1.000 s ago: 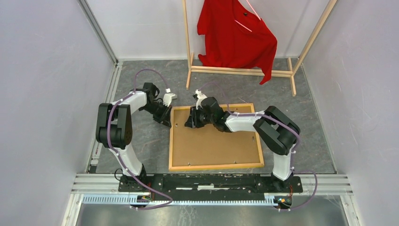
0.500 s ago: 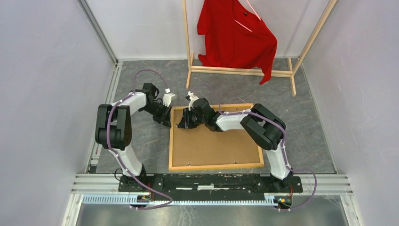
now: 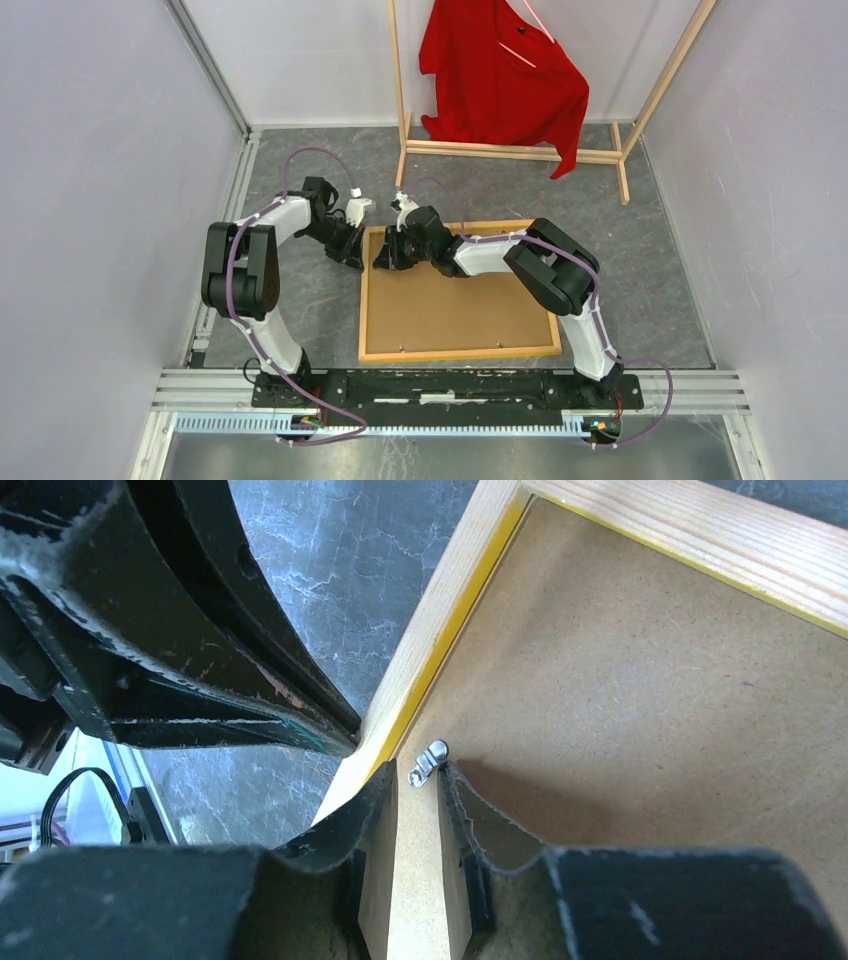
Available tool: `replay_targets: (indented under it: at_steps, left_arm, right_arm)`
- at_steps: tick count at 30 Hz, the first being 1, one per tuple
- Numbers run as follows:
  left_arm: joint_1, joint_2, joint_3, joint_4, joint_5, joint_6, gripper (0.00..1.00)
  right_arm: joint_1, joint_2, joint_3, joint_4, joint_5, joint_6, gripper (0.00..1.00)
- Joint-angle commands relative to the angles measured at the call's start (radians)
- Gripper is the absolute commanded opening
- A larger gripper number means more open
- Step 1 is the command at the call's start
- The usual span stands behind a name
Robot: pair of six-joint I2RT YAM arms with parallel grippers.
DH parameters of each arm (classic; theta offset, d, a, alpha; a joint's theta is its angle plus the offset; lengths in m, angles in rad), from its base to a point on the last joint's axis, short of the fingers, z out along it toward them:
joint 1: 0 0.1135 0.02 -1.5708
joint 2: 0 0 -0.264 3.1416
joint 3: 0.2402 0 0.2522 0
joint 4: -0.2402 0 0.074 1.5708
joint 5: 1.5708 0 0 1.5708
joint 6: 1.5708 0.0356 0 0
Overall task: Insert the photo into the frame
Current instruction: Install the photo frame at the center of the board.
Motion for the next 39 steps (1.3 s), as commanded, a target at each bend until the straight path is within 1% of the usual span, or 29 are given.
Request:
replay_targets:
  at_steps: [1,15,25,39]
  left_arm:
    - [-0.008,0.001,-0.029,0.078,-0.040,-0.012,0.13]
    - [-0.008,-0.004,-0.030,0.078,-0.050,-0.009,0.12]
    - [-0.008,-0.013,-0.033,0.078,-0.056,-0.004,0.12]
    - [-0.008,-0.019,-0.027,0.070,-0.060,0.001,0.12]
  right_arm:
    - [0.014,0.027,0.025,0.018,0.012,0.009,0.27]
    - [0.017,0.049,0.043,0.047,-0.002,0.045,0.17]
    - [0.018,0.066,0.043,0.084,0.002,0.084,0.14]
    - [0.019,0.070,0.067,0.080,-0.021,0.077,0.11]
